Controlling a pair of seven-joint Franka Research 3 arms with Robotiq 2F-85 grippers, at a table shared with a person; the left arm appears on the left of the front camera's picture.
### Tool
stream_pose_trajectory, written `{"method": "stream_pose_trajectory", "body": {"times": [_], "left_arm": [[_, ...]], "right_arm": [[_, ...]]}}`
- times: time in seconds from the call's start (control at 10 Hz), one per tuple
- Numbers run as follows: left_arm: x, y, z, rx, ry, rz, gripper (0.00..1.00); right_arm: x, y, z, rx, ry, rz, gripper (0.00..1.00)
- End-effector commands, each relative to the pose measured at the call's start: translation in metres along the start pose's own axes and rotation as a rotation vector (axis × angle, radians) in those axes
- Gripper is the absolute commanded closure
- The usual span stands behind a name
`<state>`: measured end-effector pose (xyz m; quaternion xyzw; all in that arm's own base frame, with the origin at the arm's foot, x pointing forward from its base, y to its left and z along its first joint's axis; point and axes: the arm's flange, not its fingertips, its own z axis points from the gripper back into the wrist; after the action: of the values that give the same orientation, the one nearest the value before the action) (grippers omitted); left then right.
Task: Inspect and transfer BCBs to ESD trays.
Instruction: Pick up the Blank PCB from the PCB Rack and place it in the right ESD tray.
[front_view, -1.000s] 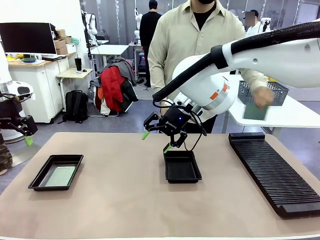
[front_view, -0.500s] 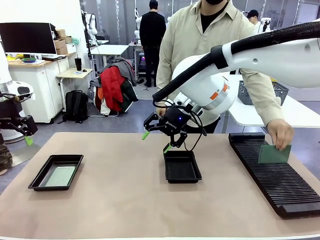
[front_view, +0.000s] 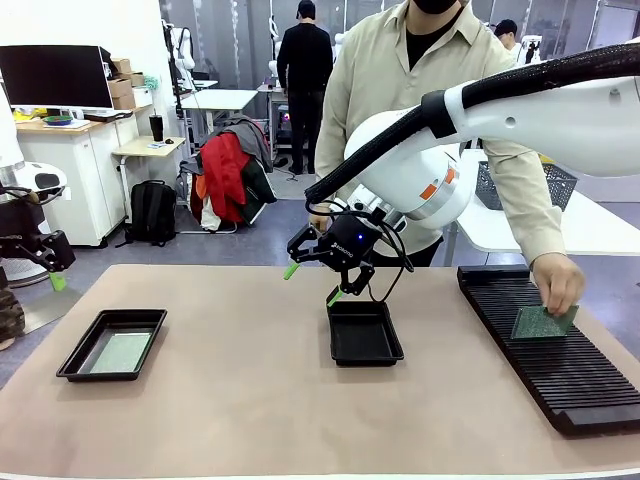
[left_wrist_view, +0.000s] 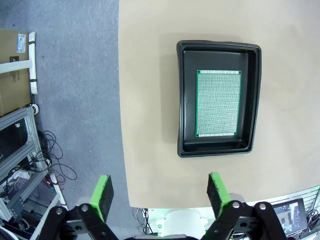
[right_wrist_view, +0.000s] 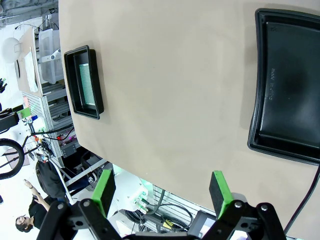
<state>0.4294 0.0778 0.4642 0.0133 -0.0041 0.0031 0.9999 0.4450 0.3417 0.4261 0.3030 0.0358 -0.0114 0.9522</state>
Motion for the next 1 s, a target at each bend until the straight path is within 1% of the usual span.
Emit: {"method": "stream_pose_trajectory", "body": {"times": [0.0,0.8,0.9], "left_arm": [[-0.0007,0.0006,-0.0027,-0.001,0.0,-0.006,0.0],[-0.0007,0.0006,-0.0027,-0.001,0.0,-0.006,0.0],[-0.0007,0.0006,-0.0027,-0.001,0.0,-0.006,0.0]], "right_arm": [[-0.0003,-0.0002,0.0004,-0.011,-0.003,-0.003,0.0],[0.0,0.0,0.0,0.0,0.0,0.0,0.0],[-0.0047,-0.0048,0.0098,-0.073,-0.079,0.049,0.0]]}}
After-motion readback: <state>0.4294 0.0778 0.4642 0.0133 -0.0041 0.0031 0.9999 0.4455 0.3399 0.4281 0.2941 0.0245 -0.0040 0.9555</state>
